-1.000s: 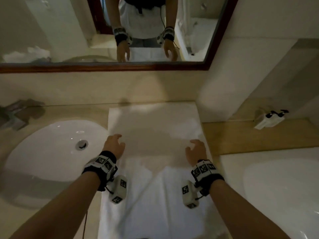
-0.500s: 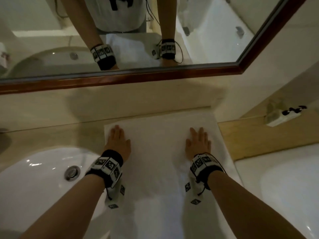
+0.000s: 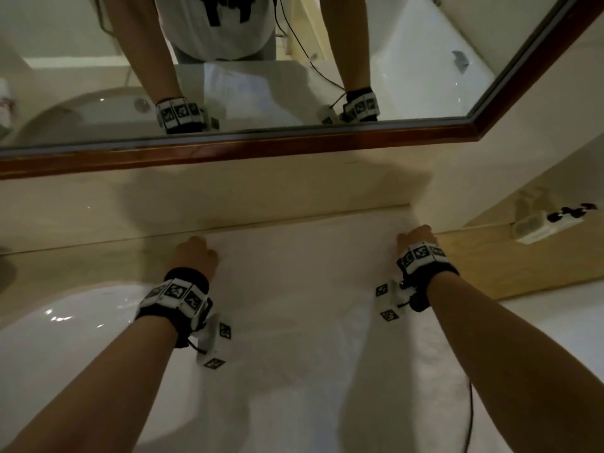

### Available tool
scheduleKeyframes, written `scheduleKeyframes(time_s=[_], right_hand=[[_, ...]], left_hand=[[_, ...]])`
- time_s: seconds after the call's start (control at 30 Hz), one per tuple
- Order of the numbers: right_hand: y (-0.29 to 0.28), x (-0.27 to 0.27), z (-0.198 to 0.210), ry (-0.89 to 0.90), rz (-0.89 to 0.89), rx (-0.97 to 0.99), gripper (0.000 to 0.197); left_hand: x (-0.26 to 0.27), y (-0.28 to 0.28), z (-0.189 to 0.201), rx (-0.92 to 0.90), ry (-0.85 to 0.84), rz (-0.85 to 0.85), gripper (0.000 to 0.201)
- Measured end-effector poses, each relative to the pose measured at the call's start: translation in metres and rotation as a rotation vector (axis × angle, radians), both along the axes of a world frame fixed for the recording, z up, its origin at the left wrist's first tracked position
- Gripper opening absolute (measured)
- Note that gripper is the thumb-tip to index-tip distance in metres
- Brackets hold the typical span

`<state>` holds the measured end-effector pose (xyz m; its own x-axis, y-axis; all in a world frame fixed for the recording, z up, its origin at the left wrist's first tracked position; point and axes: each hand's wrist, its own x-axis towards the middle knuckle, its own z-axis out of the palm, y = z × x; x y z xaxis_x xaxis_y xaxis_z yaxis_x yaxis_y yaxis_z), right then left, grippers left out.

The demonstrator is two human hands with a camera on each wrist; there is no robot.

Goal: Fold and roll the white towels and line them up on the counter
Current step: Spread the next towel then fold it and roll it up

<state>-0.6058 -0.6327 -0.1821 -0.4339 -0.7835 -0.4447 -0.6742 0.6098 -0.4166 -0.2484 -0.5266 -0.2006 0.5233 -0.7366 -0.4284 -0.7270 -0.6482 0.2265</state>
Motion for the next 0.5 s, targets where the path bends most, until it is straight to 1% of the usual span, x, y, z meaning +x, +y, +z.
scheduleKeyframes(time_s=[0.07, 0.1, 0.13, 0.17, 0.23, 0.3, 0.37, 0.4, 0.43, 0.5], right_hand=[[0.005, 0.005, 0.001, -0.045, 0.000, 0.017, 0.049], [0.004, 0.008, 0.001, -0.010, 0.055, 0.032, 0.050], [0.002, 0.009, 0.001, -0.008, 0.053, 0.017, 0.048], [0.001, 0.012, 0.003, -0.013, 0.037, -0.014, 0.042], [-0.004, 0.017, 0.002, 0.044, 0.041, -0.064, 0.032], [-0.003, 0.019, 0.000, 0.028, -0.012, -0.088, 0.026], [0.005, 0.018, -0.001, -0.018, -0.017, -0.110, 0.020], [0.010, 0.015, -0.001, -0.047, -0.030, -0.135, 0.023], [0.017, 0.012, 0.000, -0.059, -0.030, -0.163, 0.027], [0.033, -0.001, -0.003, -0.031, -0.062, -0.211, 0.030]], left_hand=[[0.006, 0.001, -0.002, -0.014, -0.017, 0.012, 0.032], [0.009, 0.003, -0.002, -0.025, -0.022, 0.025, 0.032], [0.013, 0.004, -0.003, -0.047, -0.033, 0.040, 0.032], [0.017, 0.005, -0.005, -0.074, -0.037, 0.060, 0.031], [0.021, 0.004, -0.008, -0.123, -0.001, 0.098, 0.030], [0.022, 0.002, -0.013, -0.148, 0.060, 0.140, 0.030], [0.018, 0.002, -0.015, -0.204, 0.132, 0.205, 0.037], [0.012, 0.003, -0.011, -0.247, 0.148, 0.226, 0.044], [0.003, 0.004, -0.006, -0.287, 0.156, 0.220, 0.049], [-0.023, 0.005, 0.007, -0.329, 0.193, 0.115, 0.044]])
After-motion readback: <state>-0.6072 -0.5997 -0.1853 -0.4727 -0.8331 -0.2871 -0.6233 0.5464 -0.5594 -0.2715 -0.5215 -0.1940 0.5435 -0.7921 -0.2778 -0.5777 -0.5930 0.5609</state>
